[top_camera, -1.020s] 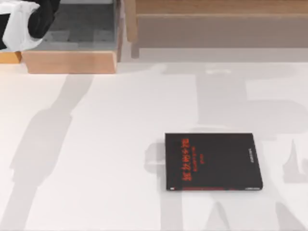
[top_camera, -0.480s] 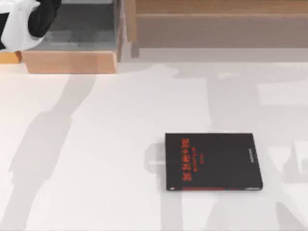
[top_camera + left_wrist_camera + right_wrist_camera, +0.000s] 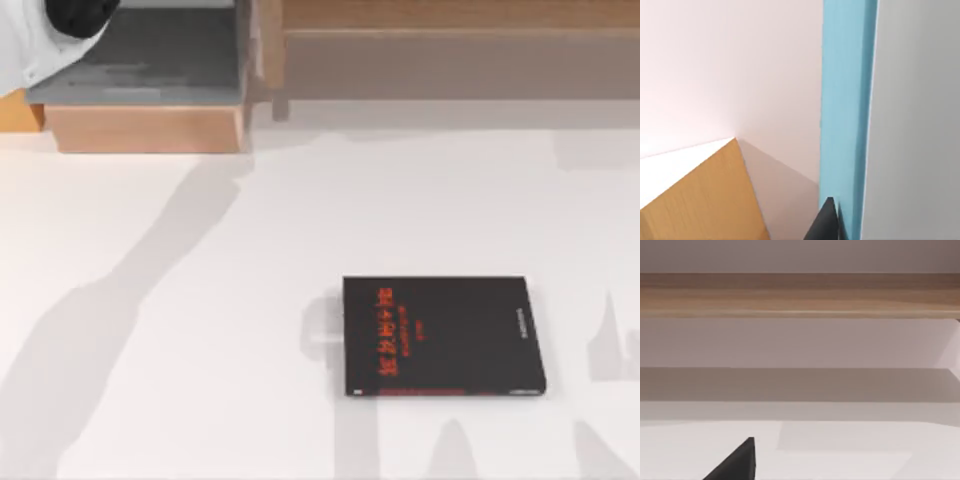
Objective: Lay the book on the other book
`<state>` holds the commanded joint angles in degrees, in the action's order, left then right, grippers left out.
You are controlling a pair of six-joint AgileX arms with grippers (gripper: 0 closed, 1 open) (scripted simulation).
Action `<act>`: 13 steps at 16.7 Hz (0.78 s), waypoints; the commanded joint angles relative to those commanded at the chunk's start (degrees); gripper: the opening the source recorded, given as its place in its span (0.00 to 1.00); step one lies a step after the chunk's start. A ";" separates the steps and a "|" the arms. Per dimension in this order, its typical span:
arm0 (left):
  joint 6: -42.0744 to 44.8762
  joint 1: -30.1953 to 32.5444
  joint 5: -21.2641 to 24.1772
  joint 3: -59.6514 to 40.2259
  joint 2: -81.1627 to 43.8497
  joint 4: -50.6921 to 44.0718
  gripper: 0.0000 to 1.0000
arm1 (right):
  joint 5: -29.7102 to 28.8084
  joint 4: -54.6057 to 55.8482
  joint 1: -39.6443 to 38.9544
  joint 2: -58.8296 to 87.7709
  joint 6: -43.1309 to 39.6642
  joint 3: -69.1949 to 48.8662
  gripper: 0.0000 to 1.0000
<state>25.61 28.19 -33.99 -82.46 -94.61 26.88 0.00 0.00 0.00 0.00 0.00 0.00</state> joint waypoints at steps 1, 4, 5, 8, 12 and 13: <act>2.88 2.66 -2.68 -0.31 1.51 -1.44 0.00 | 0.00 0.00 0.00 0.00 0.00 0.00 1.00; 9.65 11.67 -10.27 -0.93 4.26 -6.80 0.00 | 0.00 0.00 0.00 0.00 0.00 0.00 1.00; 11.08 14.86 -12.39 -0.86 4.33 -8.94 0.00 | 0.00 0.00 0.00 0.00 0.00 0.00 1.00; 12.86 24.45 -16.88 0.54 0.99 -16.17 0.00 | 0.00 0.00 0.00 0.00 0.00 0.00 1.00; 11.23 35.81 -19.83 4.89 -9.63 -27.03 0.00 | 0.00 0.00 0.00 0.00 0.00 0.00 1.00; 10.56 38.20 -20.30 6.23 -12.57 -29.72 0.00 | 0.00 0.00 0.00 0.00 0.00 0.00 1.00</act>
<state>36.17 66.39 -54.29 -76.24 -107.18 -2.84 0.00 0.00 0.00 0.00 0.00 0.00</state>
